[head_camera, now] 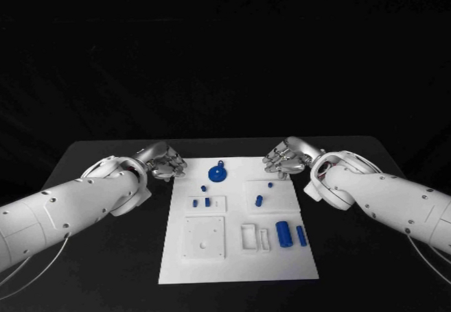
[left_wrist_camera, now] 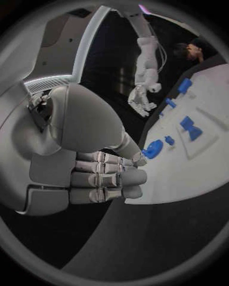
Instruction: Assemble the parts on the task board
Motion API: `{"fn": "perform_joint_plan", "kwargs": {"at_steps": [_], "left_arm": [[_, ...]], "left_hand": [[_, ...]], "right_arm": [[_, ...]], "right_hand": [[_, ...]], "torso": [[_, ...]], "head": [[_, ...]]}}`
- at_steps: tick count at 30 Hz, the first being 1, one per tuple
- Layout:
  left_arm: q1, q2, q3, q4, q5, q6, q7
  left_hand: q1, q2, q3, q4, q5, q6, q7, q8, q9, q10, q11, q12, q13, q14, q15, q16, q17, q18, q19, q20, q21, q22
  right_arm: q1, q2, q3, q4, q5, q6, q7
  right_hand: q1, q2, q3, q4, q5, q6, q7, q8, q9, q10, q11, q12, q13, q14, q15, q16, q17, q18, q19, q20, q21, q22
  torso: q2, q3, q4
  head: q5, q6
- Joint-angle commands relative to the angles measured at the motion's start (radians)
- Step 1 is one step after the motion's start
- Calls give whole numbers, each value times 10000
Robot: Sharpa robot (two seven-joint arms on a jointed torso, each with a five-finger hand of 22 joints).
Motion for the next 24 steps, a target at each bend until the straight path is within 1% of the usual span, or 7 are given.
{"fn": "perform_joint_plan", "kwargs": {"at_steps": [1,4,9,11,18,22,24], "left_arm": [[117,-139,12,188,3557,-674,777],[258,-424,12,551,4844,-631,1048],[374,-797,11,1114,5708,-514,1232],[393,-901,10,1285,5930,-463,1274],[420,-1096,7,1634,6420,-332,1425],[424,-1147,7,1715,6572,-318,1492],[425,-1165,6,1737,6617,-318,1517]], "left_hand": [[-114,-4,-53,137,-45,-71,17,-56,-3,-183,48,38,3,-66,59,-489,-186,-222,-70,26,-324,-227],[-130,-11,-237,299,-53,-116,44,-56,-4,-328,110,33,-2,28,131,-1779,-638,-288,-48,96,-1073,-821],[-21,17,-348,417,-51,-205,107,-63,-10,-532,253,28,-5,-72,424,-4590,-1522,-380,-411,358,-2377,-1787],[15,33,-391,463,-52,-190,118,-51,-5,-566,278,32,-4,270,535,-5915,-1839,-357,-335,464,-2864,-2241],[47,64,-383,519,-43,-275,147,-57,-8,-797,429,29,-6,-15,932,-7988,-2005,-373,-1129,857,-2951,-3481],[61,76,-376,528,-30,-287,154,-56,-7,-827,454,35,-6,-261,1032,-8070,-1992,-317,-1214,983,-2919,-4344],[61,76,-376,528,-30,-287,154,-56,-7,-827,454,35,-6,-261,1032,-8070,-1992,-317,-1214,983,-2919,-4344]], "right_arm": [[-1,-21,3,81,-2532,967,-535],[-1,-47,3,187,-3520,1162,-797],[-2,-93,3,371,-4500,1356,-1109],[-3,-103,3,433,-4784,1382,-1207],[-6,-77,2,583,-5540,1343,-1467],[-10,-51,-2,654,-5795,1431,-1558],[-15,-47,-7,707,-5866,1487,-1581]], "right_hand": [[-228,-13,230,-3,-72,7,2,-21,-2,-122,13,-34,14,303,-63,881,919,-97,31,-38,593,487],[-454,-132,500,107,-321,0,-26,-28,-4,-215,33,-52,8,8,-21,2206,2230,-3,-182,19,1612,1430],[-505,-289,450,281,-531,-25,-36,-31,-5,-518,87,-55,4,-16,87,2846,2667,42,-236,114,2175,2020],[-487,-349,386,385,-574,-39,-40,-31,-6,-547,95,-61,2,-61,102,2993,2730,76,-304,140,2296,2203],[-348,-497,391,568,-918,-83,-27,-32,-10,-709,150,-63,-1,-99,162,3174,2706,131,-395,209,2403,2520],[-273,-553,480,674,-1098,-70,-36,-33,-10,-693,146,-63,-1,-125,169,3269,2660,147,-416,225,2412,2701],[-247,-598,558,742,-1146,-56,-39,-31,-9,-681,144,-66,-2,-139,168,3323,2620,150,-420,226,2390,2824]], "torso": [[-7,-4,14],[-8,-9,22],[-6,-20,10],[1,-19,3],[2,-35,3],[6,-38,0],[6,-37,-2]], "head": [[-85,23],[-108,37],[-77,59],[-72,80],[-44,96],[-35,81],[-30,68]]}}
